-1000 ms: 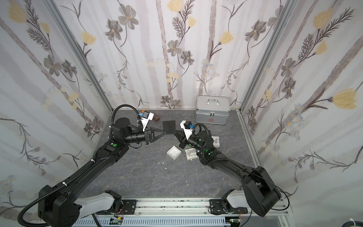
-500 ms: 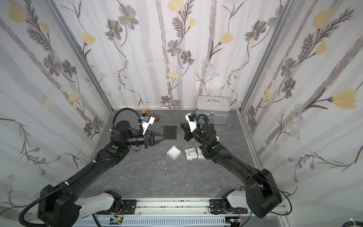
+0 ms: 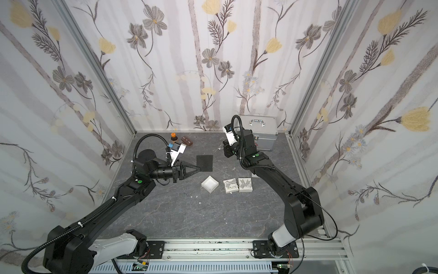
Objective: Take the necklace out of the lift-off lid jewelry box
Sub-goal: Pick up the necklace from the inner lining, then place the necklace at the center of the board.
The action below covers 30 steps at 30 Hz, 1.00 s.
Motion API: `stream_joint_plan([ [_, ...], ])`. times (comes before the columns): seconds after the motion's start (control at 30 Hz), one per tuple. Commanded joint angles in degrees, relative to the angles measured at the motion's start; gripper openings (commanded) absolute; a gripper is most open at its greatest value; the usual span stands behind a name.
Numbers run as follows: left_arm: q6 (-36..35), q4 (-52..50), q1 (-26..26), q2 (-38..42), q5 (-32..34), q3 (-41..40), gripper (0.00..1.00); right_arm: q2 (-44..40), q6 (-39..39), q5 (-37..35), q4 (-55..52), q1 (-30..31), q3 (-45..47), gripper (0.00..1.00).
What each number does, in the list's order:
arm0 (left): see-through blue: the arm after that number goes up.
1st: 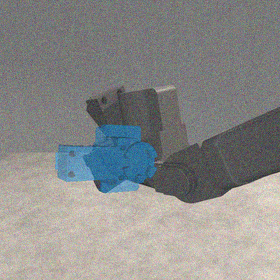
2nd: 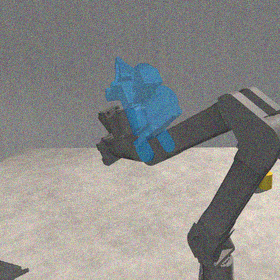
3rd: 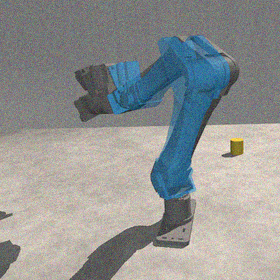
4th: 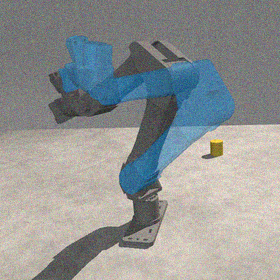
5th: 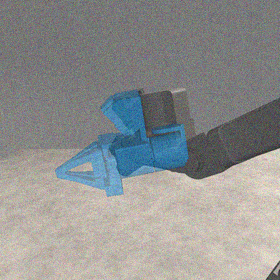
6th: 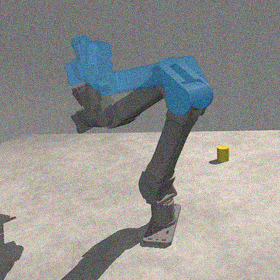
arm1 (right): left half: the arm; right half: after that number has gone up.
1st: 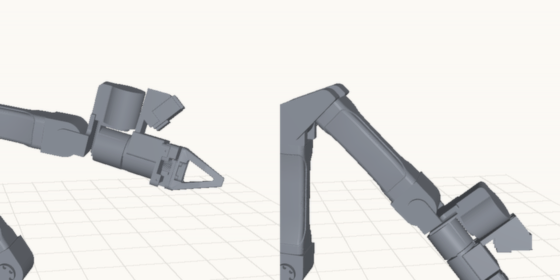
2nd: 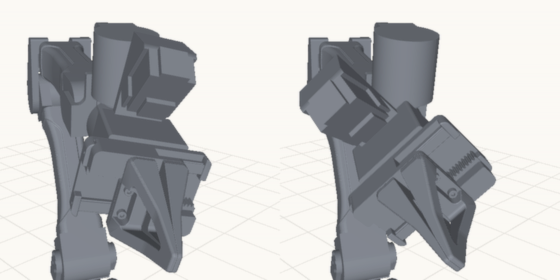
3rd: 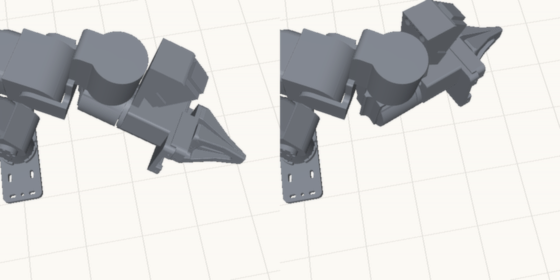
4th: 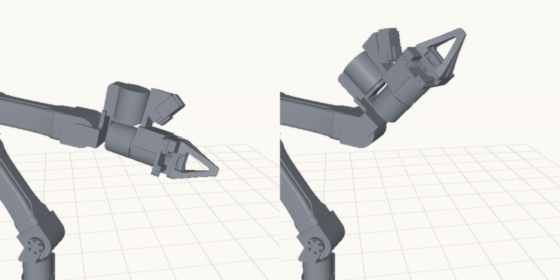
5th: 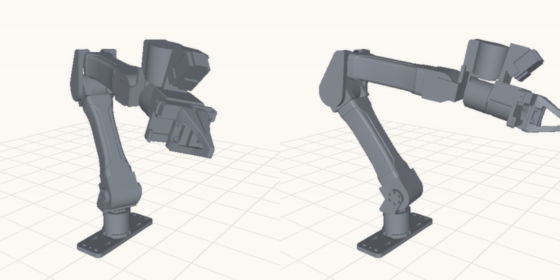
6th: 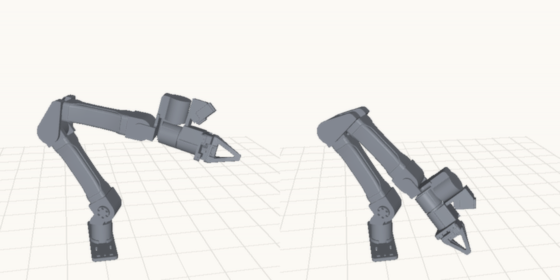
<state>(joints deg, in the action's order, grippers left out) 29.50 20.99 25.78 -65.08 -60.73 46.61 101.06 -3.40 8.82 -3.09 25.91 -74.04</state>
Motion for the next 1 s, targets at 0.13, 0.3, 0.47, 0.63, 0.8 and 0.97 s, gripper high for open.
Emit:
stream_joint_plan([
  [0.13,-4.0,-2.0,-0.1,3.6,4.3,-1.5,0.0,13.5,1.1,-6.1,-22.7,-0.8,-15.2,0.0],
  [0.3,-4.7,-2.7,0.0,5.2,5.4,-2.4,0.0,22.0,1.7,-8.2,-29.7,-0.9,-24.8,0.0],
  [0.47,-4.8,-2.2,0.0,6.4,6.6,-3.3,0.0,28.2,1.8,-8.0,-33.1,-1.0,-32.3,0.0],
  [0.63,-4.3,-1.7,0.1,7.3,7.0,-3.9,0.0,33.2,1.8,-7.8,-34.8,-1.0,-38.6,0.0],
  [0.8,-4.4,-1.7,0.1,8.4,7.6,-4.6,0.0,36.6,2.2,-8.1,-35.1,-1.7,-41.6,0.0],
  [0.97,-4.6,-1.8,0.0,8.6,8.1,-4.8,0.0,38.7,3.2,-9.8,-35.4,-2.8,-41.2,0.0],
])
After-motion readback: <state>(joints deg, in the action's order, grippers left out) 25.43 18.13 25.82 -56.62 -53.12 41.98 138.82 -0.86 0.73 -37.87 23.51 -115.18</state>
